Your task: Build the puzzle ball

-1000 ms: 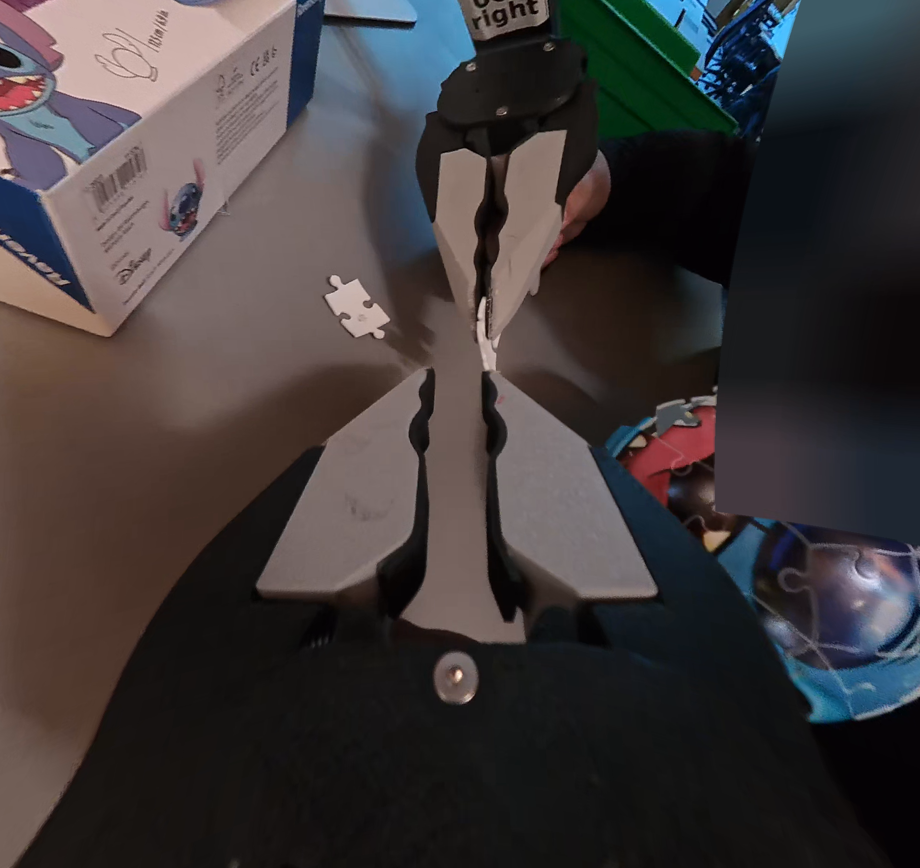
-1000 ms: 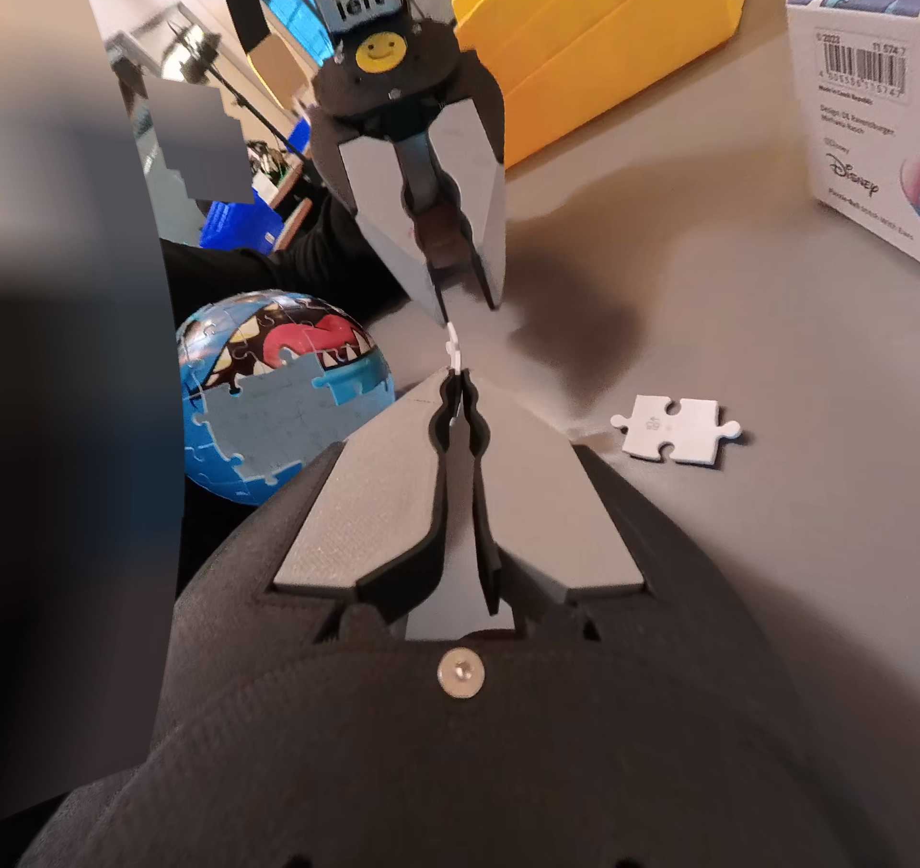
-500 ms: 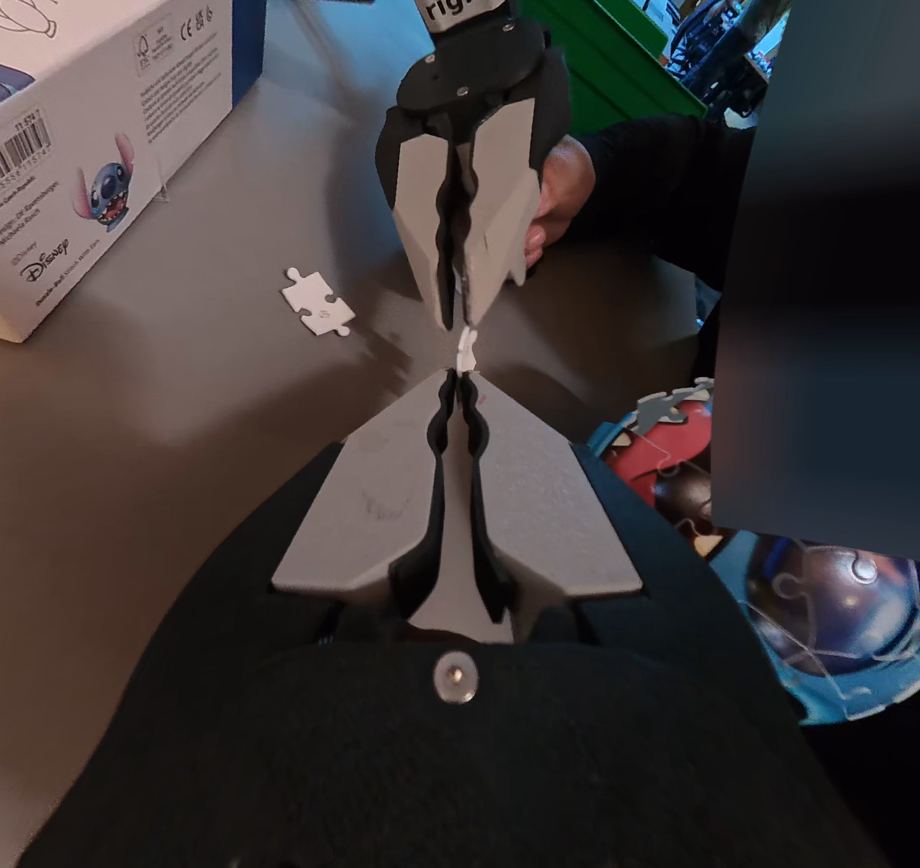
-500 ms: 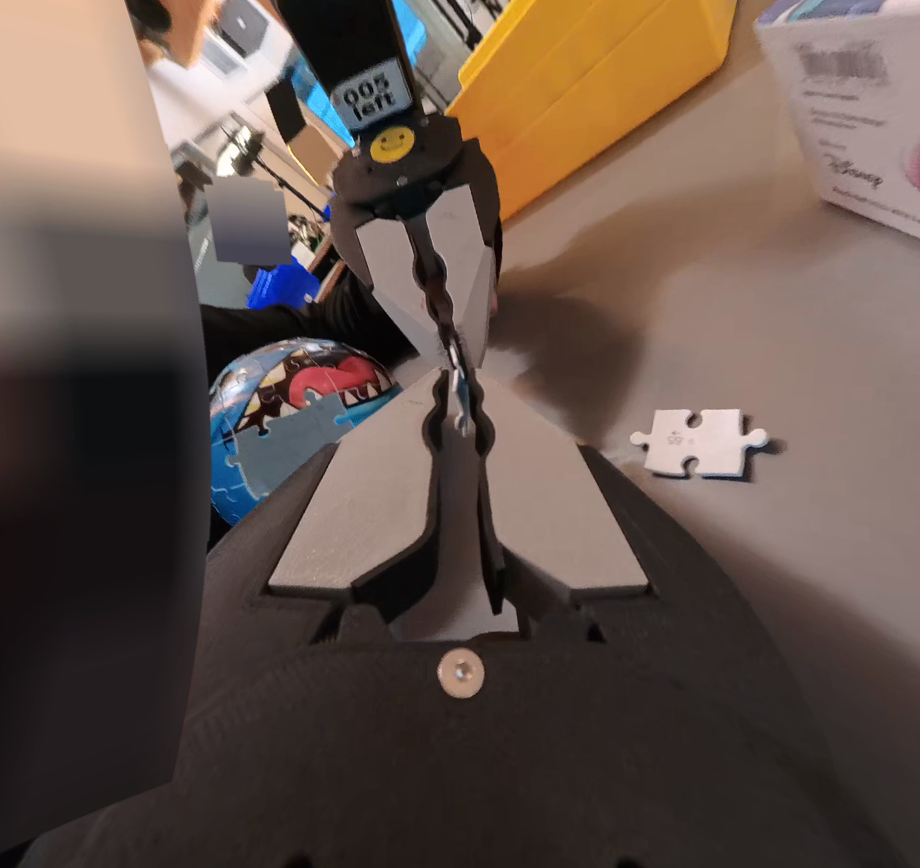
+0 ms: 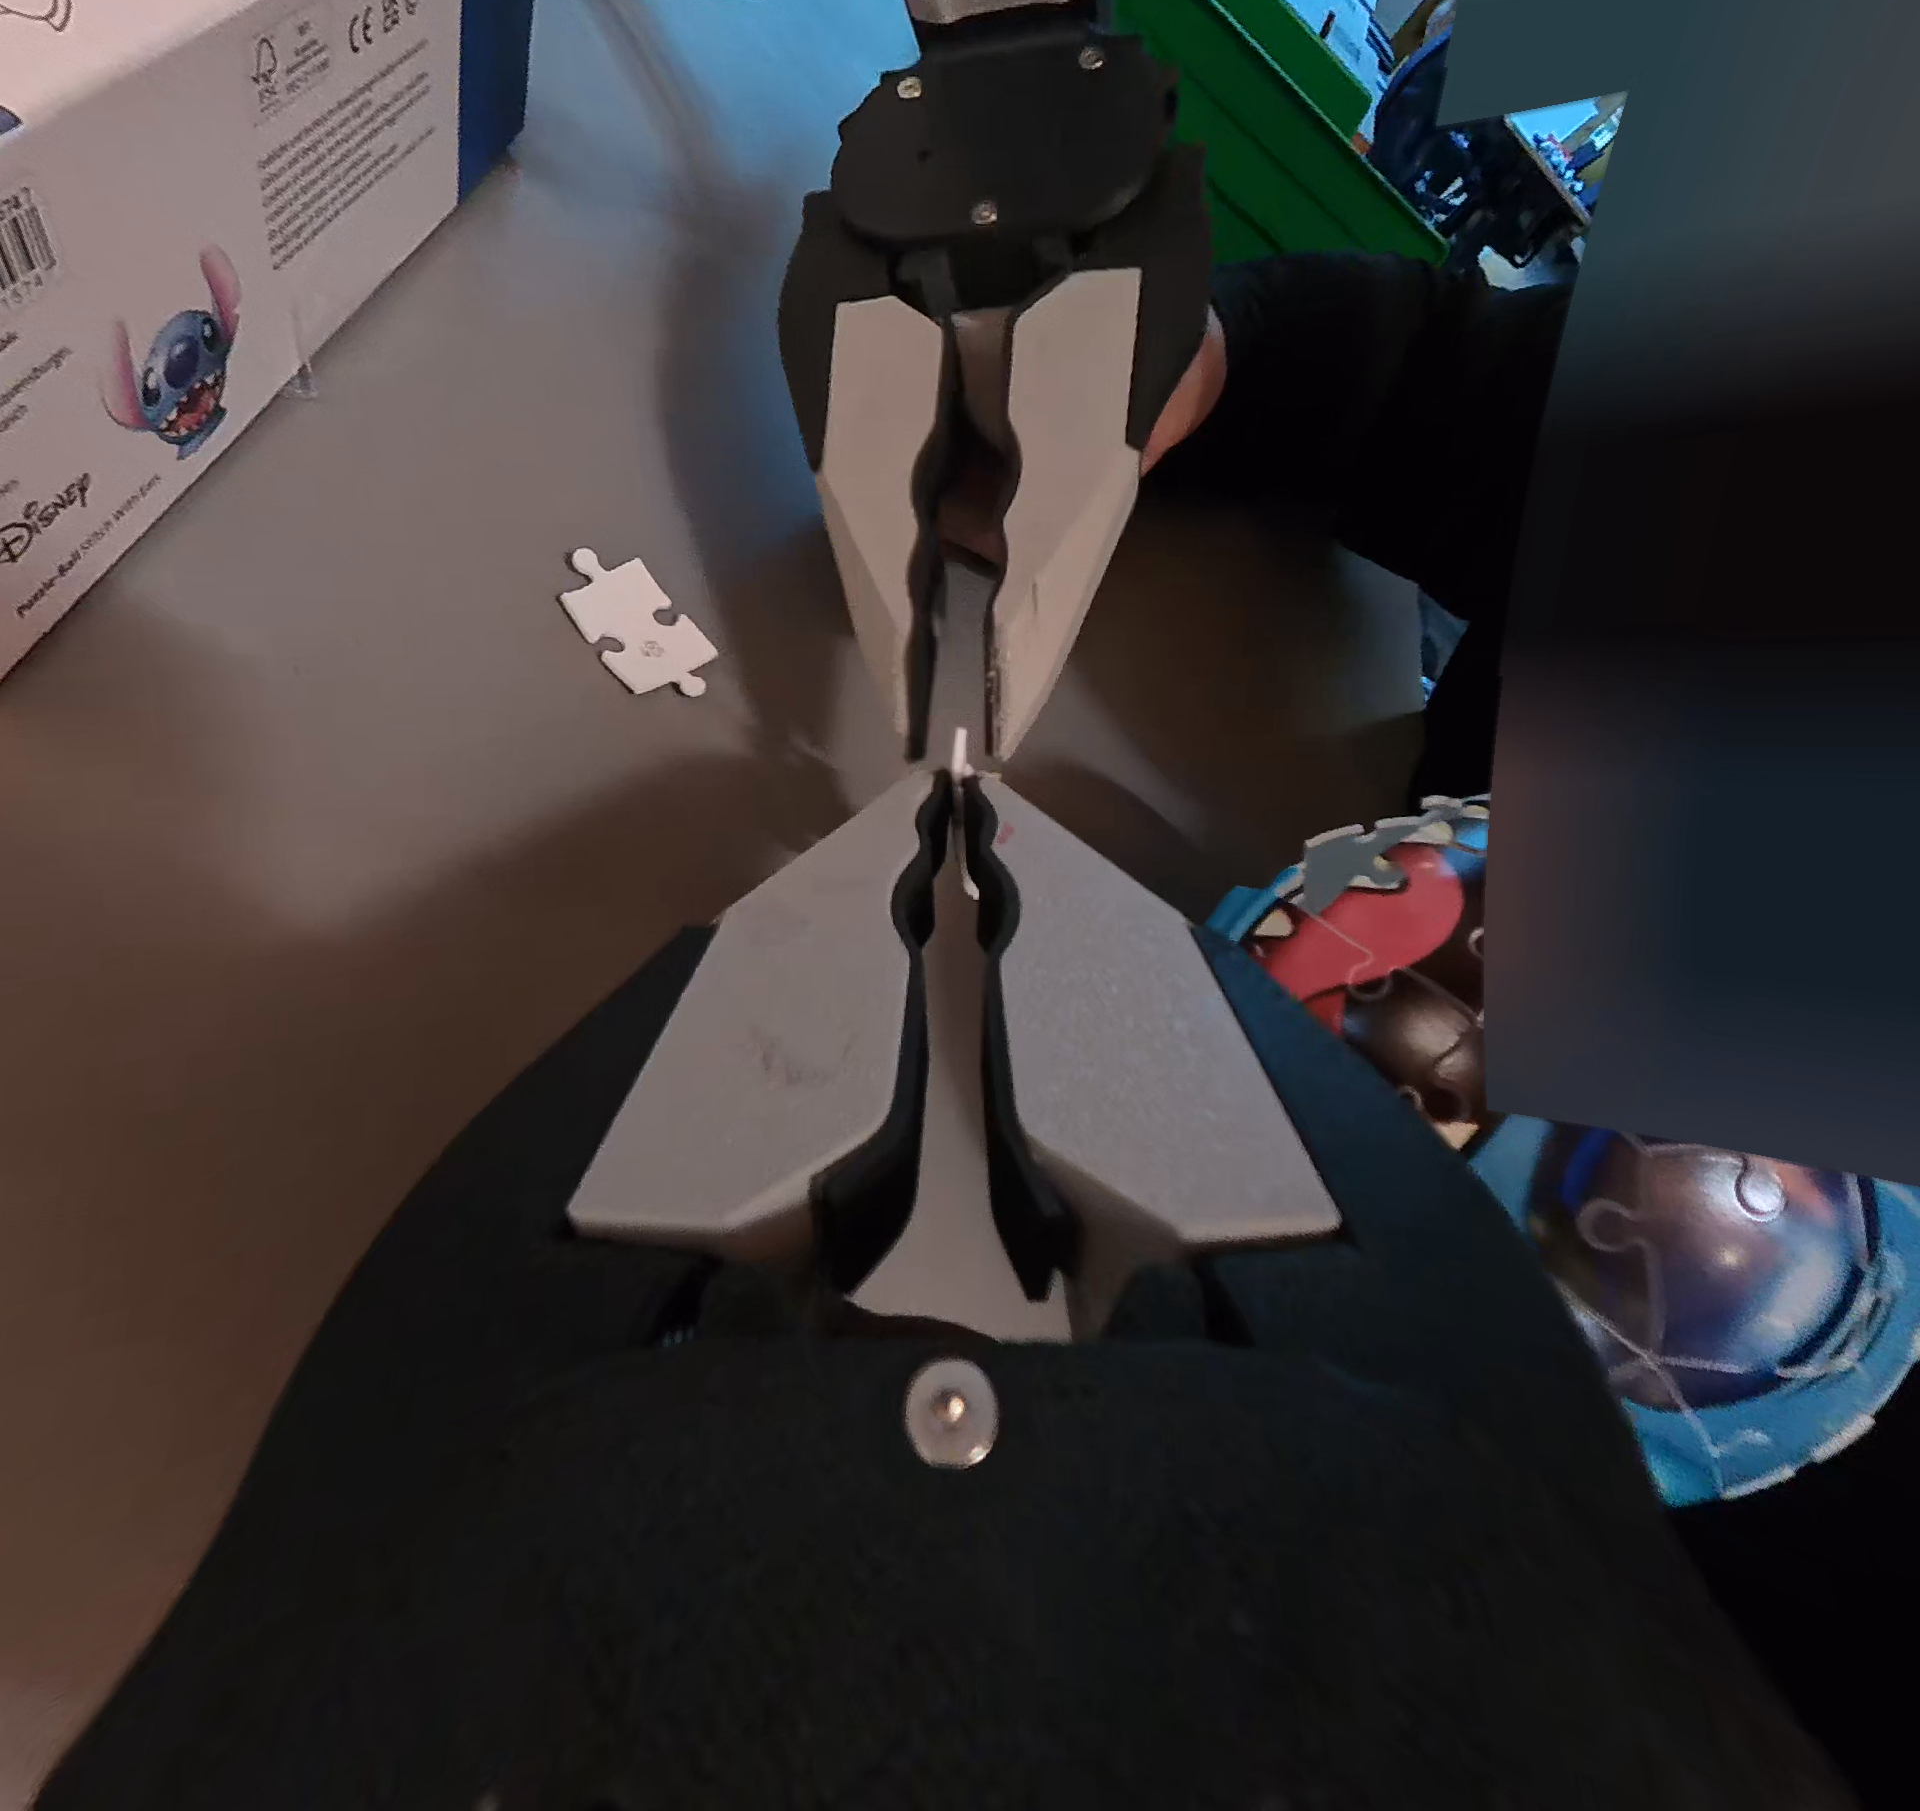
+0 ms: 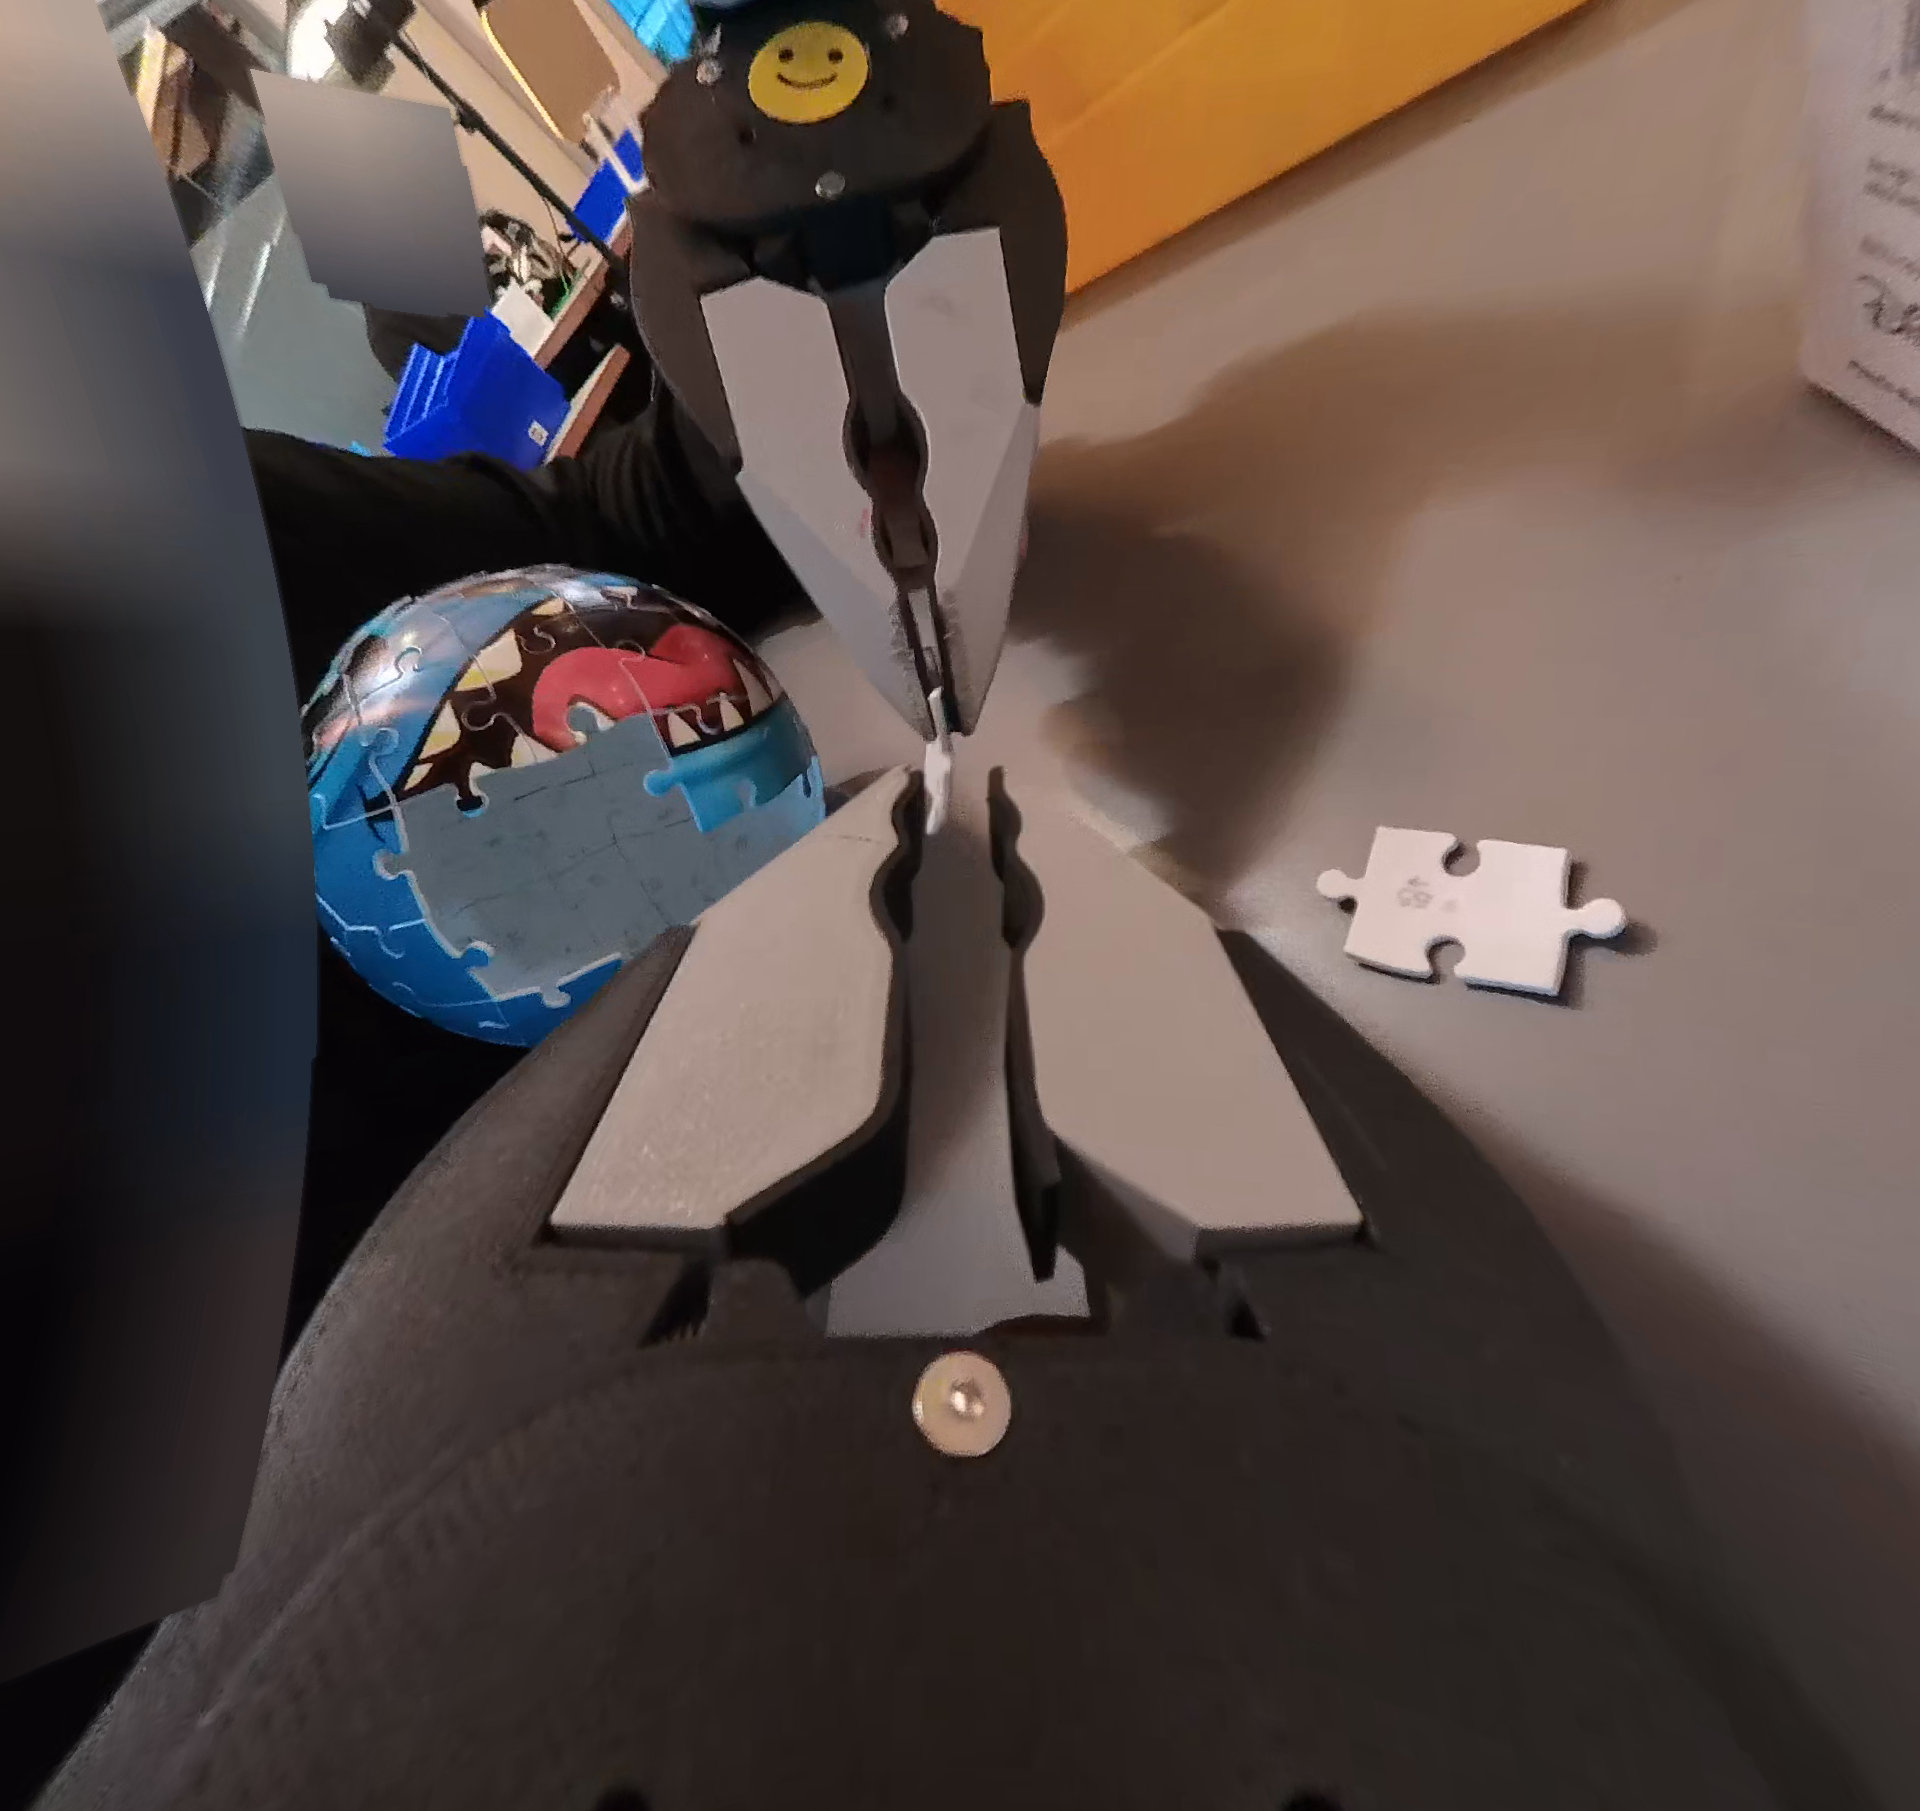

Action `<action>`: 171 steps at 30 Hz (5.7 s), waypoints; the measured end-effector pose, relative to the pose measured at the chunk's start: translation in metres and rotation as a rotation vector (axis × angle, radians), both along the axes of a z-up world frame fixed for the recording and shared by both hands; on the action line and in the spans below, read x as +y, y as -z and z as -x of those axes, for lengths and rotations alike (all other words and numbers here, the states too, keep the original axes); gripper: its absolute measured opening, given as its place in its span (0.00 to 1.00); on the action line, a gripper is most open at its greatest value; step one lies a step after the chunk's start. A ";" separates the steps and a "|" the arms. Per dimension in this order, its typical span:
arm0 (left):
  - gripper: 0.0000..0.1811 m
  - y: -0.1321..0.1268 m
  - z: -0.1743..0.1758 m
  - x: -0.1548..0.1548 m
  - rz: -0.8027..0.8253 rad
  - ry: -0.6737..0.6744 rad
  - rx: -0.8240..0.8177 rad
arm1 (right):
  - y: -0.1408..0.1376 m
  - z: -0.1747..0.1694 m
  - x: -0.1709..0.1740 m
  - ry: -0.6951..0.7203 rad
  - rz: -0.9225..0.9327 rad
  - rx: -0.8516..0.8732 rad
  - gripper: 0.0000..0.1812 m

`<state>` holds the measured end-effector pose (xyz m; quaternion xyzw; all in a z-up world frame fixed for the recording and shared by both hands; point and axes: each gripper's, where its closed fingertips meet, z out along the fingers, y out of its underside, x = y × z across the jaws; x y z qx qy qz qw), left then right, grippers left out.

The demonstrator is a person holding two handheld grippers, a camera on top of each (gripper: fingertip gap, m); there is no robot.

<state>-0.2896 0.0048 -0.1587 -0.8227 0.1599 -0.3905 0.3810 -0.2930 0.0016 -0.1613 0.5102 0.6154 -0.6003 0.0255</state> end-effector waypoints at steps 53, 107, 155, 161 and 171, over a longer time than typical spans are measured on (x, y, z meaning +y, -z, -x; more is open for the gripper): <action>0.18 -0.060 0.043 -0.085 -0.150 -0.095 0.046 | 0.025 -0.024 -0.073 0.098 -0.050 -0.176 0.00; 0.57 -0.001 -0.025 -0.144 -0.202 -0.246 0.197 | 0.039 -0.046 -0.014 0.123 -0.218 -0.185 0.00; 0.68 0.002 -0.024 -0.171 -0.298 -0.568 0.361 | -0.008 -0.075 -0.108 -0.186 -0.347 0.349 0.51; 0.68 -0.014 -0.032 -0.166 -0.375 -0.413 0.386 | -0.005 -0.077 -0.102 0.003 -0.479 0.358 0.57; 0.62 -0.053 -0.044 -0.149 -0.299 -0.245 0.424 | 0.016 -0.075 -0.030 0.045 -0.696 0.285 0.47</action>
